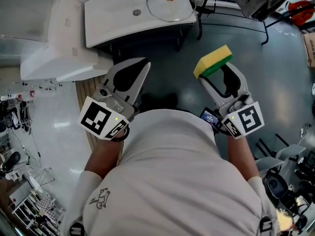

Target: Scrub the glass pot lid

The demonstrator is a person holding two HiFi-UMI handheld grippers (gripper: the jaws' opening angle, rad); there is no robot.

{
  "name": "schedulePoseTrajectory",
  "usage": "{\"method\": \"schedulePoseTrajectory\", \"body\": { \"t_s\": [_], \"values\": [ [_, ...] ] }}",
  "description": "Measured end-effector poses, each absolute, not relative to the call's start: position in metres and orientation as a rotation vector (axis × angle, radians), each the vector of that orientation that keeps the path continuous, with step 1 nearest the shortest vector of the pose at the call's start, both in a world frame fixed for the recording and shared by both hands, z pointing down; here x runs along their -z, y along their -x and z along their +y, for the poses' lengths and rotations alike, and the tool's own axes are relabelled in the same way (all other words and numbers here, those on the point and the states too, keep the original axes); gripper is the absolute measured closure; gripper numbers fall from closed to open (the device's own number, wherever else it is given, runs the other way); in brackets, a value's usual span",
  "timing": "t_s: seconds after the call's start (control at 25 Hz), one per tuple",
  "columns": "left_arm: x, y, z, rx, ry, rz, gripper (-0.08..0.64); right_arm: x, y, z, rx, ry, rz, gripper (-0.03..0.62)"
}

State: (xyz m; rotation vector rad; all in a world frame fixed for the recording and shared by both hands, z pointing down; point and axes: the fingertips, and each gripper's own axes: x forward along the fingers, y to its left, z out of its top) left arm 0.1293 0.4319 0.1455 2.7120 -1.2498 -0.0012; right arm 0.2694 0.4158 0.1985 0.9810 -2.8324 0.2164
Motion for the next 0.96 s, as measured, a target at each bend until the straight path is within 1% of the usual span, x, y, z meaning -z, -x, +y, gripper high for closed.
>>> {"method": "schedulePoseTrajectory", "body": {
  "t_s": [0.6,0.96],
  "values": [
    [-0.133,-0.109,0.45,0.033,-2.698,-1.321,0.561,-0.185,-0.254,0.419,-0.172,-0.938,-2.863,0.296],
    [-0.135,-0.116,0.45,0.029,-2.697,-1.322,0.561,-0.183,-0.252,0.42,-0.16,-0.917,-2.876,0.296]
  ]
}}
